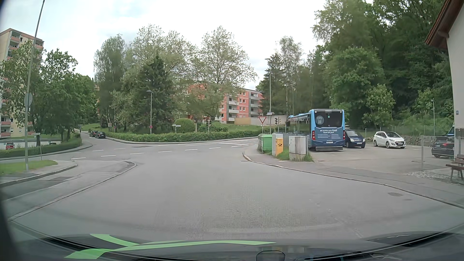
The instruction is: Follow the waypoints while adhering to traffic rules and regulations
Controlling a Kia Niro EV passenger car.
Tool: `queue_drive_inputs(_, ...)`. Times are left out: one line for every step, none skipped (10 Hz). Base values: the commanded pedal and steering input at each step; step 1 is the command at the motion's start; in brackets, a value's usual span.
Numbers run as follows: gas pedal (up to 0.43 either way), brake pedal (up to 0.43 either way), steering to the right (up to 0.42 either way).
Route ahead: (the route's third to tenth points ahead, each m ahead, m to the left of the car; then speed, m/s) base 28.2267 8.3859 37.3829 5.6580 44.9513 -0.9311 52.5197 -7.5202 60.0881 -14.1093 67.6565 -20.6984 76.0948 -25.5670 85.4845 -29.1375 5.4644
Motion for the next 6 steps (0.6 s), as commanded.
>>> queue_drive_inputs(0.0, 0.079, -0.028)
queue_drive_inputs(0.0, 0.079, -0.027)
queue_drive_inputs(0.0, 0.079, -0.028)
queue_drive_inputs(0.0, 0.079, -0.027)
queue_drive_inputs(0.0, 0.079, -0.027)
queue_drive_inputs(0.0, 0.079, -0.027)
